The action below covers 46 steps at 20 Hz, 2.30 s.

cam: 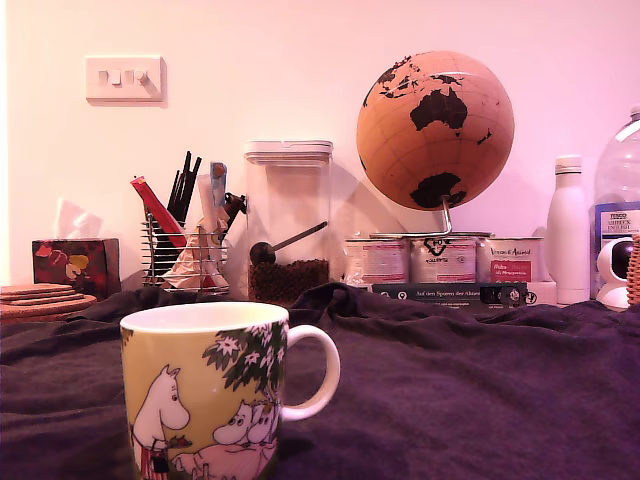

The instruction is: Pick up the coffee capsules on the table and drop them inside the coffee cup

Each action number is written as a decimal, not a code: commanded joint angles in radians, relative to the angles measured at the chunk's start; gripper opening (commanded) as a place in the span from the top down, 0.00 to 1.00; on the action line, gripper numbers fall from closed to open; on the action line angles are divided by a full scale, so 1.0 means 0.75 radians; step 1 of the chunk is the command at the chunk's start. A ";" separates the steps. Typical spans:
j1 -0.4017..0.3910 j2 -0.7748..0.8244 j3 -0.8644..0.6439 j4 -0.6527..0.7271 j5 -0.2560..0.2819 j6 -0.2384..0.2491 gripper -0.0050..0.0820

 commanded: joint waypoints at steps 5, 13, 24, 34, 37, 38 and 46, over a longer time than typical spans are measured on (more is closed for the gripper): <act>-0.006 0.196 0.026 0.152 0.061 0.189 0.96; -0.135 0.495 0.026 0.358 0.078 0.286 0.95; -0.183 0.937 0.026 0.671 0.080 0.307 0.32; -0.183 1.332 0.026 1.093 0.119 0.311 0.32; -0.183 1.461 0.026 1.236 0.156 0.310 0.32; -0.183 1.506 0.026 1.278 0.164 0.310 0.32; -0.184 1.828 0.040 1.593 0.224 0.310 0.33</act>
